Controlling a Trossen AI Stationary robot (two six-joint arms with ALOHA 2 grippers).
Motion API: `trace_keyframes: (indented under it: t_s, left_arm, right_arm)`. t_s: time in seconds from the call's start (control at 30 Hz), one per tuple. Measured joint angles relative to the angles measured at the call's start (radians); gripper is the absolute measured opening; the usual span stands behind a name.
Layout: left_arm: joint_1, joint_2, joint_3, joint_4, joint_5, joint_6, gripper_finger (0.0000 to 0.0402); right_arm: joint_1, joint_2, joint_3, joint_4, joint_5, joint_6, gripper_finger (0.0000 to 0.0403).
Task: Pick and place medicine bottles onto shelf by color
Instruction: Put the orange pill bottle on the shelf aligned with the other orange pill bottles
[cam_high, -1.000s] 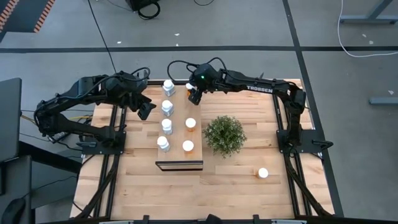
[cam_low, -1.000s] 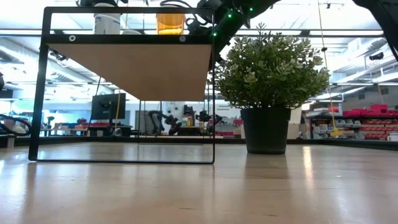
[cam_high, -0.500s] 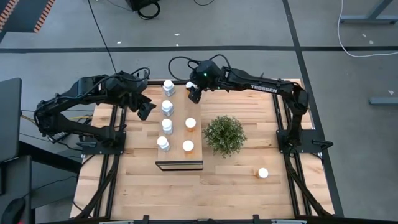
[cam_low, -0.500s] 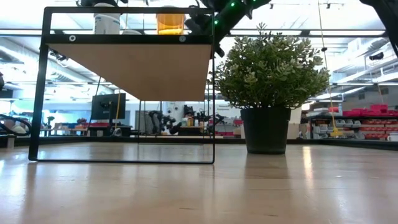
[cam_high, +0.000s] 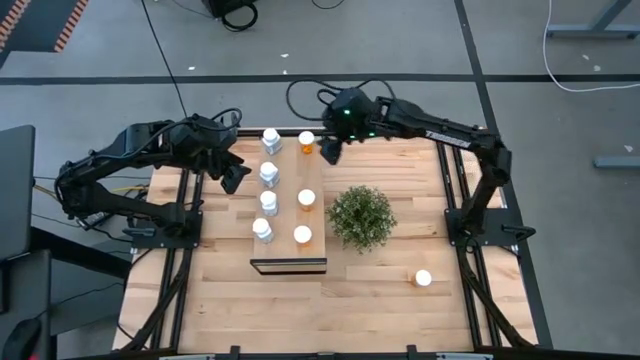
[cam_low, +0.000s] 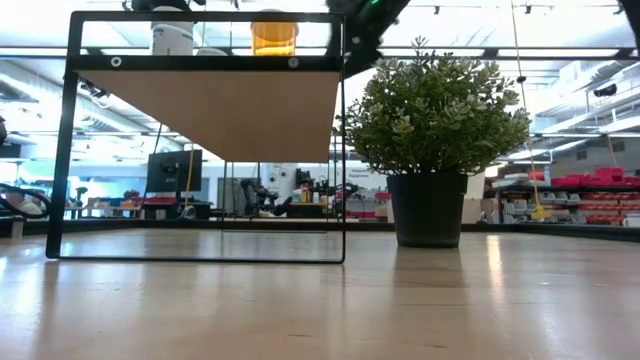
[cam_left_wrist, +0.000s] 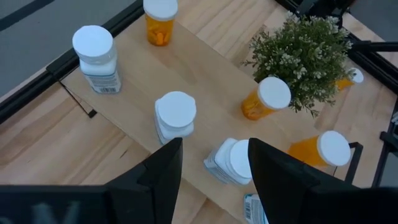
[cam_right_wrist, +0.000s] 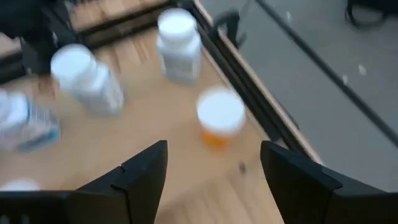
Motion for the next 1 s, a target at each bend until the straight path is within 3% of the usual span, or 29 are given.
trace_keyframes:
  t_s: [0.27, 0.57, 0.77, 1.0]
  left_arm:
    - [0.000, 0.000, 0.000, 0.027, -0.003, 0.000, 0.0190]
    - [0.000, 0.001, 0.000, 0.202, -0.008, 0.011, 0.0190]
    - [0.000, 0.001, 0.000, 0.283, -0.008, 0.051, 0.0190]
    - [0.000, 0.001, 0.000, 0.293, -0.008, 0.102, 0.0190]
  right_arm:
    - [0.017, -0.151, -0.002, -0.354, 0.012, 0.254, 0.0265]
    - [0.177, -0.206, -0.004, -0.788, -0.028, 0.727, 0.0265]
    - [0.340, -0.209, -0.013, -0.803, -0.121, 1.015, 0.0265]
    - [0.543, -0.208, -0.054, -0.802, -0.136, 1.278, 0.0265]
